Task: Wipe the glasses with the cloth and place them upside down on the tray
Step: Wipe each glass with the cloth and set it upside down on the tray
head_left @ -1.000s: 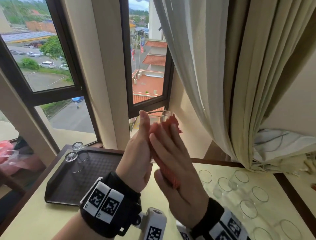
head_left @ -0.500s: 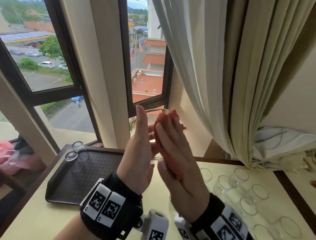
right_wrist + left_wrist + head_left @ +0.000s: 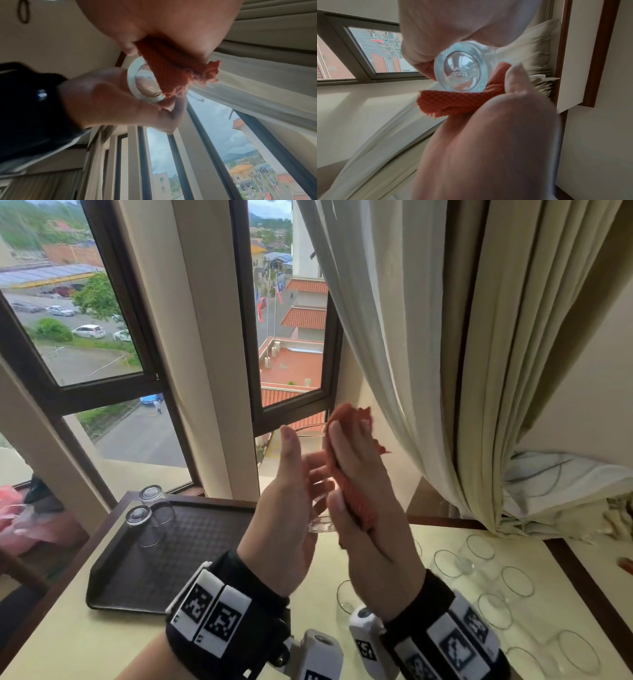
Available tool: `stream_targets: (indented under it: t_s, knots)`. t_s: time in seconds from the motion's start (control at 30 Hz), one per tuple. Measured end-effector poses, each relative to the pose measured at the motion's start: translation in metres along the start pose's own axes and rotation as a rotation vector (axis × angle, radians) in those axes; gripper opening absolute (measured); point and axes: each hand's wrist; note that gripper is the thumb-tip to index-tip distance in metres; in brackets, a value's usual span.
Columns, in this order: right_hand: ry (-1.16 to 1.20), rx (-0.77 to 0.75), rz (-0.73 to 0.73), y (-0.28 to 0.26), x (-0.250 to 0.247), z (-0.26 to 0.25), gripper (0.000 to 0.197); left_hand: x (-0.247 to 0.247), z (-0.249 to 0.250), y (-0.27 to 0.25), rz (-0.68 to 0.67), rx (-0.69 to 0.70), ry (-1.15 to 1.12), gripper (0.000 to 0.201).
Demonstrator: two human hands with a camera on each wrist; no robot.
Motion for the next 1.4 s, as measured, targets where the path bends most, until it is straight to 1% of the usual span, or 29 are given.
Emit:
stream_targets:
  t_s: [0.07,0.17,0.23,0.27,0.37,0.4,0.43,0.47,0.5,0.57,0.6,0.67,0.73,0.8,0.87,0.93,0.97,1.0,1.03,1.1,1.17,1.23,1.3,1.33,1.4]
  knots:
    - [-0.095,-0.072,-0.087,-0.012,0.004,-0.002,0.058,-0.003,0.004,0.000,0.000,-0.040,-0.021,0.080]
    - [-0.138,-0.103,-0.171,-0.038,0.006,0.010,0.056,-0.017,0.006,0.005,0.021,-0.043,0.018,0.082]
    - [-0.096,-0.056,-0.135,-0.046,0.002,0.025,0.056,-0.022,0.006,0.010,0.052,-0.003,0.069,0.082]
    - [-0.034,-0.002,-0.092,-0.046,0.002,0.029,0.057,-0.021,0.005,0.010,0.037,0.019,0.071,0.083]
    - [0.262,0.179,0.055,-0.026,-0.001,0.025,0.055,-0.013,0.002,0.004,-0.026,0.044,0.106,0.086]
    - [0.337,0.201,0.084,-0.016,-0.002,0.021,0.055,-0.009,0.001,0.001,-0.044,0.056,0.113,0.087]
    - [0.365,0.189,0.100,-0.008,-0.002,0.016,0.055,-0.007,-0.001,0.000,-0.038,0.067,0.115,0.088]
    - [0.342,0.146,0.106,-0.001,-0.002,0.010,0.056,-0.005,-0.002,0.000,-0.028,0.073,0.108,0.089]
    - [0.270,0.084,0.097,0.003,-0.001,0.004,0.056,-0.003,-0.003,0.001,-0.016,0.077,0.082,0.089]
    - [0.044,-0.062,0.012,0.000,0.003,0.001,0.057,-0.002,0.001,0.001,0.008,0.080,0.050,0.083]
    - [-0.039,-0.104,-0.044,-0.006,0.006,0.000,0.057,-0.005,0.004,0.001,0.004,0.073,0.049,0.081]
    - [-0.105,-0.133,-0.132,-0.024,0.009,0.004,0.057,-0.011,0.007,0.000,-0.008,0.053,0.058,0.082]
    - [-0.108,-0.133,-0.155,-0.041,0.008,0.014,0.056,-0.019,0.006,0.005,0.020,0.039,0.093,0.080]
    - [-0.047,-0.077,-0.111,-0.049,0.005,0.024,0.058,-0.022,0.001,0.009,0.033,0.048,0.122,0.079]
    - [0.133,0.066,-0.016,-0.043,0.002,0.023,0.056,-0.018,-0.003,0.008,0.013,0.054,0.111,0.080]
    - [0.312,0.205,0.079,-0.028,-0.004,0.018,0.052,-0.010,-0.004,0.004,-0.043,0.053,0.118,0.082]
    - [0.344,0.239,0.114,-0.019,-0.007,0.014,0.052,-0.004,-0.004,0.001,-0.062,0.052,0.120,0.084]
    - [0.361,0.240,0.131,-0.011,-0.009,0.010,0.053,-0.002,-0.005,0.001,-0.062,0.061,0.114,0.086]
    - [0.353,0.202,0.137,-0.004,-0.009,0.005,0.053,-0.001,-0.006,0.002,-0.043,0.069,0.103,0.088]
    - [0.242,0.063,0.105,-0.001,-0.005,-0.003,0.056,0.001,-0.006,0.004,-0.033,0.075,0.089,0.098]
    - [0.089,-0.032,0.003,-0.014,0.001,-0.002,0.058,-0.001,0.001,0.003,-0.027,0.088,0.102,0.101]
    - [0.041,-0.025,-0.073,-0.031,0.005,0.002,0.058,-0.007,0.010,0.000,-0.062,0.117,0.159,0.095]
    - [0.083,0.009,-0.084,-0.046,0.005,0.006,0.060,-0.014,0.015,0.002,-0.118,0.186,0.253,0.082]
    - [0.144,0.045,-0.072,-0.052,0.005,0.008,0.060,-0.017,0.018,0.003,-0.133,0.239,0.302,0.073]
    - [0.361,0.198,-0.047,-0.058,0.007,0.011,0.056,-0.015,0.023,0.003,-0.152,0.303,0.381,0.061]
Point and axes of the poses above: each hand's wrist, its own y-axis towards the middle knuckle, its own x-axis out of the palm, z = x × y, and after that the axes turned 7 degrees about y, right-handed
